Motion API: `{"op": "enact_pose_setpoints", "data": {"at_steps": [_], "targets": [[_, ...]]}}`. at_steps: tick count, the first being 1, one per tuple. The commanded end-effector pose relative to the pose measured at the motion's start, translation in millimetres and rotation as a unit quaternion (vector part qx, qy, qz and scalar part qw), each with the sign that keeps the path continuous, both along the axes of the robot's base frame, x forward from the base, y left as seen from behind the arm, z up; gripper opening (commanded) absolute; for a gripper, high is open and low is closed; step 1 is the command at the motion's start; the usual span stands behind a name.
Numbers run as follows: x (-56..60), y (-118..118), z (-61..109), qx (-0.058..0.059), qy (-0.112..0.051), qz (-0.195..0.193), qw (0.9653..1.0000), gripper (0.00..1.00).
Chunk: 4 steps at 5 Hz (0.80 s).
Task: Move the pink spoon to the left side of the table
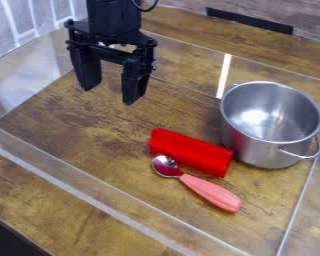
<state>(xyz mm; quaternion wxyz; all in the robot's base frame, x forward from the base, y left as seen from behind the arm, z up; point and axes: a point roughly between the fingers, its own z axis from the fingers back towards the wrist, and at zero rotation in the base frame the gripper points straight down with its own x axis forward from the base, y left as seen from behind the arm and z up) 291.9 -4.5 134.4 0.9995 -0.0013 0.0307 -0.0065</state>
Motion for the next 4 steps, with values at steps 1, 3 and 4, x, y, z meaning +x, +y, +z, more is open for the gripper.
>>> {"op": "enact_pose_setpoints", "data": {"at_steps": [1, 3, 4], "targets": [[-5.4, -1.6, -22.9, 0.002, 0.016, 0.034, 0.9993, 1.00], [5.1, -68.3, -27.4, -0.003, -0.025, 0.226, 0.9738, 1.00], [3.0, -101.0, -22.9, -0.007, -0.039, 0.335, 0.9415, 1.00]]}}
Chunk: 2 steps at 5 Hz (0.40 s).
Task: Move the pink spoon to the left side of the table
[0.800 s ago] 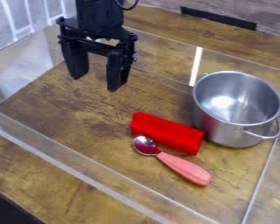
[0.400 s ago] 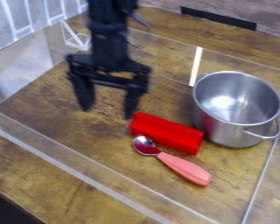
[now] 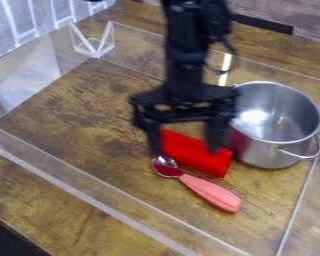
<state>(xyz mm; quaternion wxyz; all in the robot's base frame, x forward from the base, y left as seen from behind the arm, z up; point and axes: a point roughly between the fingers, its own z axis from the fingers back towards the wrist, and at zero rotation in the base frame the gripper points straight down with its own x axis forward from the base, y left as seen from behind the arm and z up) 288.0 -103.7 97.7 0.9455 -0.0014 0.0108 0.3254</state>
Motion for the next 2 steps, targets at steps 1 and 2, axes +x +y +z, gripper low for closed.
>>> {"op": "enact_pose_setpoints", "data": {"at_steps": [1, 2], "targets": [[3.9, -27.1, 14.0, -0.012, -0.039, 0.098, 0.9943, 1.00], [7.3, -35.1, -8.8, -0.019, -0.045, 0.152, 0.9871, 1.00]]}}
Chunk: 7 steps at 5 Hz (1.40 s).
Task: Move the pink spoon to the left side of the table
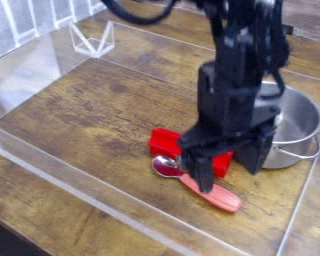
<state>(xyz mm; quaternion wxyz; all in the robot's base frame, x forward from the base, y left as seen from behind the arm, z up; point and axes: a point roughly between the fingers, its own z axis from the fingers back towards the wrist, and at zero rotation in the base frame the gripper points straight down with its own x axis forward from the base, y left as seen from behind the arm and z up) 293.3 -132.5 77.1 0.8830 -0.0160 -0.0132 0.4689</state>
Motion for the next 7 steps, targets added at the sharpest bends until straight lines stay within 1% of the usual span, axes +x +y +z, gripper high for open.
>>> {"op": "enact_pose_setpoints", "data": {"at_steps": [1, 2, 3, 4, 5, 6, 7], "targets": [[7.3, -5.2, -10.2, -0.015, -0.025, 0.010, 0.9995, 1.00], [7.2, -2.1, 7.8, -0.005, -0.030, 0.008, 0.9995, 1.00], [10.2, -2.0, 29.5, -0.003, -0.035, 0.006, 0.9994, 1.00], [12.4, 8.4, 21.5, -0.005, -0.035, -0.014, 0.9993, 1.00], [10.7, 14.9, 13.3, -0.008, -0.036, -0.025, 0.9990, 1.00], [18.5, 22.7, 4.2, -0.012, -0.042, 0.011, 0.9990, 1.00], [24.1, 27.7, -4.6, -0.011, -0.045, 0.037, 0.9982, 1.00]]}}
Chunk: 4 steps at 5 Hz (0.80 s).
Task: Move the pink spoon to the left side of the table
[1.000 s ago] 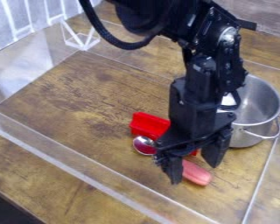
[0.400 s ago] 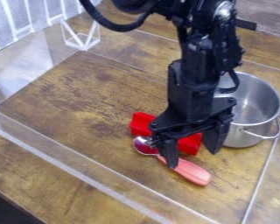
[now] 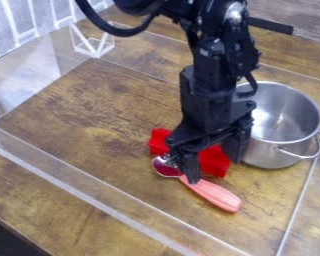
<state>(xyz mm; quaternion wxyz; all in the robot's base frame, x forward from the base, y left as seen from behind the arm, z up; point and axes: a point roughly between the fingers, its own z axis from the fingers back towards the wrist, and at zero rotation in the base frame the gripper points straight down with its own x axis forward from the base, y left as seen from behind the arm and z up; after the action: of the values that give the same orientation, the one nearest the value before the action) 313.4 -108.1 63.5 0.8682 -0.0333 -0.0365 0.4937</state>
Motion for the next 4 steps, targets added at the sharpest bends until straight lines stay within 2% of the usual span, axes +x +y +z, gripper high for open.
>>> {"op": "enact_pose_setpoints", "data": {"at_steps": [1, 3, 4], "targets": [[0.1, -1.6, 11.2, -0.006, -0.020, 0.005, 0.9998, 1.00], [-12.2, -10.8, 21.8, -0.008, -0.028, 0.001, 0.9996, 1.00], [-16.5, -11.3, 29.6, -0.007, -0.038, -0.002, 0.9992, 1.00]]}}
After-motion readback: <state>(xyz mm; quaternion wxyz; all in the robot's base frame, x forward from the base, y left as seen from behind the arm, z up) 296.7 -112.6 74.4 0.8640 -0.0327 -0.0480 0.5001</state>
